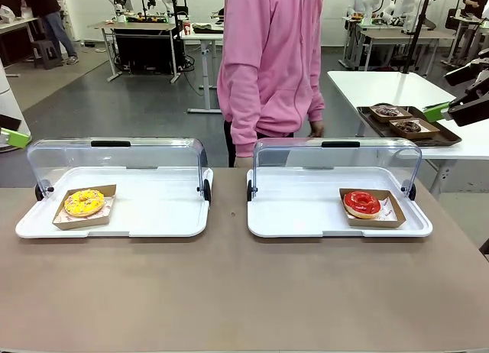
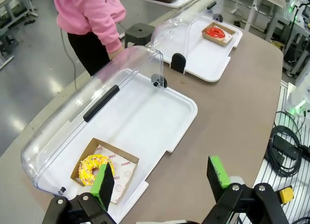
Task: Provide the desired donut to the person.
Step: Place the picked Paper togo box onto the Handle tray extended by the person.
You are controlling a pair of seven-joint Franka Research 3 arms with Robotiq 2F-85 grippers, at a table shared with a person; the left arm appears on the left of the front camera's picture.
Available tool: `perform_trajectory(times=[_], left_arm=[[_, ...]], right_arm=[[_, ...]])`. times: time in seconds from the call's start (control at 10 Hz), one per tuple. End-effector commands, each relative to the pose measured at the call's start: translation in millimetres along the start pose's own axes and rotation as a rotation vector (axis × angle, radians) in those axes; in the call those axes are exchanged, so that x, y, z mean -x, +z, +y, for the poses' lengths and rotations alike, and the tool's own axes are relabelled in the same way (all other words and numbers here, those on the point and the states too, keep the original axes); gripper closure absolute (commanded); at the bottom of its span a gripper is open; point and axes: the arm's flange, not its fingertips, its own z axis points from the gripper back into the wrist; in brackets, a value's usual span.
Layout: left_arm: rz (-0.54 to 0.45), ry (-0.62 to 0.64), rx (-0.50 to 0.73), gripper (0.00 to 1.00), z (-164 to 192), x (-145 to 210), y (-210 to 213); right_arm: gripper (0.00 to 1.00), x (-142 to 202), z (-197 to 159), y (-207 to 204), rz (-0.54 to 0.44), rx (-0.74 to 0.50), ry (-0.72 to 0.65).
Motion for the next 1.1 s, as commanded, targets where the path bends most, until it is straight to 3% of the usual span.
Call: perform_trajectory(times=[0.0, 0.9, 1.0], left_arm=[[-0.011, 0.038, -0.032, 0.0, -3.8, 2.8, 1.0], [0.104, 0.085, -0.038, 0.0, -1.4, -12.5, -3.9], [0.038, 0.093, -0.043, 0.0, -0.5, -3.0, 1.7]], right_arm=[[0.0, 0.4, 1.1, -0.5, 0.024, 0.004, -0.002], [0.0, 0.4, 1.1, -0.5, 0.024, 0.004, -0.002], [0.0, 0.4, 1.1, -0.5, 0.024, 0.004, -0.002]])
